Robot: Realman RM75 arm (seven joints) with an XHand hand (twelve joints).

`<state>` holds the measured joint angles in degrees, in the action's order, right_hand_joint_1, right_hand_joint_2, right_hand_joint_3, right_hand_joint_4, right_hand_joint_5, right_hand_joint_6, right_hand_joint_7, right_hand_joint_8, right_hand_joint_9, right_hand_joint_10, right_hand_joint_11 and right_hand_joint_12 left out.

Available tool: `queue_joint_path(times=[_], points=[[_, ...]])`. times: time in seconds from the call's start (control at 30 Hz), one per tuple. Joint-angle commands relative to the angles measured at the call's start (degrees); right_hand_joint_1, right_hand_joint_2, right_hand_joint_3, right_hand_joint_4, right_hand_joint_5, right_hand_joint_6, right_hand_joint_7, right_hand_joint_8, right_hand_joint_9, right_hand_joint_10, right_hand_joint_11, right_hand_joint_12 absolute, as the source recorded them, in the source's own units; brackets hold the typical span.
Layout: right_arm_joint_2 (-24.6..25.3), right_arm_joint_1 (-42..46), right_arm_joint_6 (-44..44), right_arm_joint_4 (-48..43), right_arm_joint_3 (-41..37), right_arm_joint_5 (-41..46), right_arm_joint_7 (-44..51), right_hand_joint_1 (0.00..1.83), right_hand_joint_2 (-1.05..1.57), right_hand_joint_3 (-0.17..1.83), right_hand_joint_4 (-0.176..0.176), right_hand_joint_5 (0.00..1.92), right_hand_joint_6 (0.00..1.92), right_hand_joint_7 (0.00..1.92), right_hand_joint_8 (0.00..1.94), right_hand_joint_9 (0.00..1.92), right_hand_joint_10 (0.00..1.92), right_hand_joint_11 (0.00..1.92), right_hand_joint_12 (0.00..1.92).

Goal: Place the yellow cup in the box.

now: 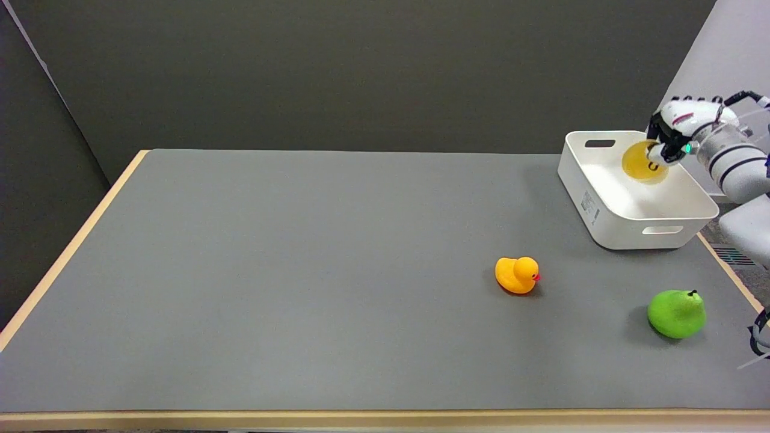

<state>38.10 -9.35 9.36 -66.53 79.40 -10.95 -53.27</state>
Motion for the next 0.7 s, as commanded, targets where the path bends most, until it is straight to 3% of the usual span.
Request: queue_joint_path(times=[0.03, 0.27, 0.33, 0.4, 0.43, 0.47, 0.57, 0.63, 0.7], points=[[0.8, 0.1, 0.7, 8.4, 6.4, 0.4, -4.0, 1.17, 1.04, 0.51, -0.121, 0.64, 1.44, 0.79, 1.64, 0.79, 1.84, 0.38, 1.92], [0.8, 0.0, -0.6, 8.7, 7.5, 4.6, -4.2, 1.17, 1.01, 0.55, -0.111, 0.65, 1.44, 0.82, 1.59, 0.81, 1.85, 0.36, 1.92], [0.9, -0.1, -0.8, 8.5, 7.3, 5.9, -4.2, 0.99, 1.13, 0.38, -0.082, 0.65, 1.54, 0.87, 1.28, 0.75, 1.84, 0.24, 1.92], [1.0, -0.4, -1.1, 8.0, 7.2, 6.5, -4.2, 0.73, 0.77, 0.79, -0.023, 0.42, 0.87, 0.65, 0.86, 0.62, 1.35, 0.26, 1.55], [1.1, -0.5, -1.3, 7.9, 7.2, 6.5, -4.2, 0.67, 0.67, 0.89, -0.005, 0.36, 0.68, 0.58, 0.73, 0.57, 1.21, 0.24, 1.44], [1.1, -0.7, -1.6, 7.8, 7.3, 6.5, -4.2, 0.65, 0.65, 0.9, 0.005, 0.33, 0.62, 0.54, 0.66, 0.53, 1.15, 0.19, 1.39], [1.3, -1.4, -2.3, 7.1, 7.6, 6.7, -4.2, 0.52, 0.6, 0.87, 0.042, 0.24, 0.46, 0.24, 0.35, 0.13, 0.71, 0.0, 1.15], [1.4, -1.8, -2.4, 6.7, 7.9, 7.1, -4.2, 0.48, 0.57, 0.93, 0.046, 0.2, 0.47, 0.15, 0.34, 0.04, 0.61, 0.0, 1.03], [1.4, -2.2, -2.7, 6.3, 8.1, 7.7, -4.2, 0.52, 0.58, 0.84, 0.05, 0.21, 0.4, 0.08, 0.25, 0.0, 0.39, 0.0, 0.89]])
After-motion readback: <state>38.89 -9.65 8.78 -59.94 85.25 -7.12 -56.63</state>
